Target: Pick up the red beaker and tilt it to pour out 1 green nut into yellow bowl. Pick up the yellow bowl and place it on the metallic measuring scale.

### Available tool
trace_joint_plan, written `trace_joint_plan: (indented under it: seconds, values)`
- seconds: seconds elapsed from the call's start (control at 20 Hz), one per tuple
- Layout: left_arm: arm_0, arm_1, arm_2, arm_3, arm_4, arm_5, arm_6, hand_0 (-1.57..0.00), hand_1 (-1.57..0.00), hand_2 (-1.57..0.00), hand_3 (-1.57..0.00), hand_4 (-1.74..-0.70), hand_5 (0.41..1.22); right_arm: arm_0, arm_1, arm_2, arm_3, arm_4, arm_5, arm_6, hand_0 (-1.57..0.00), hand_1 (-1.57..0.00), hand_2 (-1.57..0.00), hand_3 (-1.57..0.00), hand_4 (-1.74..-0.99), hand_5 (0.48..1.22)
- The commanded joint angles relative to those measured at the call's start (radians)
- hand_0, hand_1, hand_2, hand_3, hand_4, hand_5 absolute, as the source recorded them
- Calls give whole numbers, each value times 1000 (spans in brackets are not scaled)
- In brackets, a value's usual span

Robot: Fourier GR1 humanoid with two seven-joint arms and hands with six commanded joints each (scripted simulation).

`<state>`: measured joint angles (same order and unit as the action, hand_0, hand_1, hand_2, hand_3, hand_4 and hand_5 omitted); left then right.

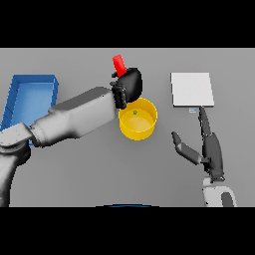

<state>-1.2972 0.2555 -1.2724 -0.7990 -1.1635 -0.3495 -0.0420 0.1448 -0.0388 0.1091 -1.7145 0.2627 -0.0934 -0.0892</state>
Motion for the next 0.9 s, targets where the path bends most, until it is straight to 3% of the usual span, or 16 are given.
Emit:
trace_joint_plan:
  seconds: [0.0,0.25,0.3,0.35,0.45,0.55,0.7,0.85]
  values:
    - [-23,2,-8,13,-8,11,-11,-1571,-1571,-1571,-1570,-1734,1221,11,4,8,-3,4,1,-17,1,1,1,1,-1209,593]
    - [-128,19,17,48,22,20,-52,-1571,-1571,-1571,-1571,-1729,1221,16,7,14,-12,19,-8,-14,1,1,1,1,-1209,592]
    - [-158,30,38,67,32,42,-49,-1571,-1571,-1571,-1494,-1727,1221,8,5,11,-8,24,-13,-3,1,1,1,1,-1203,592]
    - [-187,43,56,88,43,50,-45,-1571,-1571,-1399,-1509,-1676,1221,4,5,6,-6,15,-11,-7,1,1,1,1,-1201,592]
    - [-242,80,101,121,78,72,-62,-1571,-1571,-1461,-1041,-1699,1221,9,13,14,3,11,-6,-25,1,1,1,1,-1186,596]
    - [-298,110,155,170,125,82,-63,-1571,-1571,-1501,-1232,-1705,1221,-14,10,5,6,-6,3,-5,1,1,1,1,-1181,593]
    - [-326,142,265,272,228,84,-6,-1571,-1571,-1535,-1397,-1720,1221,-8,4,-4,12,-42,28,-31,1,1,1,1,-1193,597]
    - [-302,193,444,372,400,114,124,-1571,-1571,-1553,-1365,-1729,1221,-8,2,-6,8,-50,31,-30,1,1,1,1,-1209,593]
